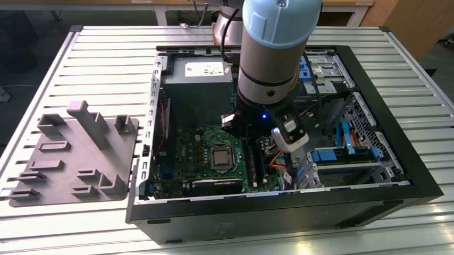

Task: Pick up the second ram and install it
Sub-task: 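Insert the second ram into the second slot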

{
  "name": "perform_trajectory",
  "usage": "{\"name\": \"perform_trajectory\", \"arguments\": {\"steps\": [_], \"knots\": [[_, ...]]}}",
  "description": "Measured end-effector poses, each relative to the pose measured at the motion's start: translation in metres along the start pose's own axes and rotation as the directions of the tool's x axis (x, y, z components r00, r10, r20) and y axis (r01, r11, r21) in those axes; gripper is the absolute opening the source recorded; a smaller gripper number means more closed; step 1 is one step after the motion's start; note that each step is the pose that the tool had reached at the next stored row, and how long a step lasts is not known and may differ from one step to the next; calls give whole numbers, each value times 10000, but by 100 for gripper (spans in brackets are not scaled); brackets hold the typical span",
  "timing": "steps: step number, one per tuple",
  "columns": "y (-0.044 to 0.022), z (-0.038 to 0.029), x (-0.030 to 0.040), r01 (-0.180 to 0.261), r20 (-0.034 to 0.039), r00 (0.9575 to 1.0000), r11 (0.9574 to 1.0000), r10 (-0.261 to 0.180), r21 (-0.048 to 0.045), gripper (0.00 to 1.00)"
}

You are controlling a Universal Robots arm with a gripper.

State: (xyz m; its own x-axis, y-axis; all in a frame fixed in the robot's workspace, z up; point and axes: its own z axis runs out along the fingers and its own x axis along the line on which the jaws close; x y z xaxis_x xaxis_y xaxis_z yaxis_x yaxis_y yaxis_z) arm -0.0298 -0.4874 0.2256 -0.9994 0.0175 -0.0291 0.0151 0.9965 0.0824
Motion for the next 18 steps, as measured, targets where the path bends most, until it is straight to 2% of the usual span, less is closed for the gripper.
{"name": "perform_trajectory", "arguments": {"steps": [18], "knots": [[1,32,1,-41,4,10000,10000,41,-3,11]]}}
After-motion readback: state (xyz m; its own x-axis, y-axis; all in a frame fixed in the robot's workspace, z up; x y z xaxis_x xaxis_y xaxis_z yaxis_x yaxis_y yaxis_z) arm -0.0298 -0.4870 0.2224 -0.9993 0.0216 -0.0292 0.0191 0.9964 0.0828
